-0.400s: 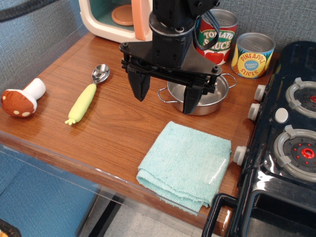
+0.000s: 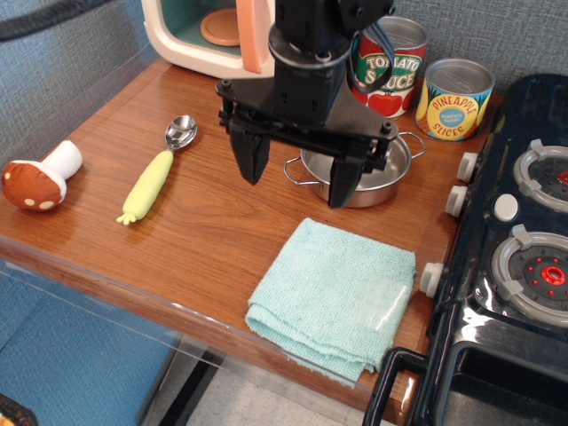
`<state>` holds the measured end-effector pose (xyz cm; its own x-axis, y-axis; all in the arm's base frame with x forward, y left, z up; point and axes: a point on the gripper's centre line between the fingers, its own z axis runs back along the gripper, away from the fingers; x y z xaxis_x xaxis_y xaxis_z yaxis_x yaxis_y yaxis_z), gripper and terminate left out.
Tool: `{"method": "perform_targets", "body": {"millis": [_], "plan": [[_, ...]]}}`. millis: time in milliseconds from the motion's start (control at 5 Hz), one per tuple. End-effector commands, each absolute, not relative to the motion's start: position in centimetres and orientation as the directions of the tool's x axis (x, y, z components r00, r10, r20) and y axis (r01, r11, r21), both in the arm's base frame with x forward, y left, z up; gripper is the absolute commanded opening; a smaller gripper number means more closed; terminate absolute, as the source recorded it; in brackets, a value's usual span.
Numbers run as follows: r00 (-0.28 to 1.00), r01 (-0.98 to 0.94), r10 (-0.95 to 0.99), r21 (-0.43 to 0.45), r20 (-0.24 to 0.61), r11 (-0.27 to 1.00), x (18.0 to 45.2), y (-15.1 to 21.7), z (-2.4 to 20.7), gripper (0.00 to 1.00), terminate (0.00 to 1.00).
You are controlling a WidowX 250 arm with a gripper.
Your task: Move the spoon onto the towel.
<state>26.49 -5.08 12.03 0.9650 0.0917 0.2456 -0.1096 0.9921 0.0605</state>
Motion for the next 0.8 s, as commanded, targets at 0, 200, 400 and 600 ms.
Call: {"method": "perform_targets", "body": {"millis": [0, 200, 400, 600], "plan": [[0.955, -0.091, 0.081, 0.023, 0.286, 0.996, 29.5, -2.7, 14.4, 1.0, 0.0], [0.941, -0.162, 0.145, 0.03, 0.306, 0.986, 31.2, 0.9, 13.8, 1.0, 0.0], [0.928, -0.263, 0.243, 0.038, 0.282, 0.964, 31.0, 5.1, 12.6, 1.0, 0.0], [0.893, -0.394, 0.388, -0.021, 0.228, 0.919, 29.7, 9.9, 10.8, 1.0, 0.0]]}}
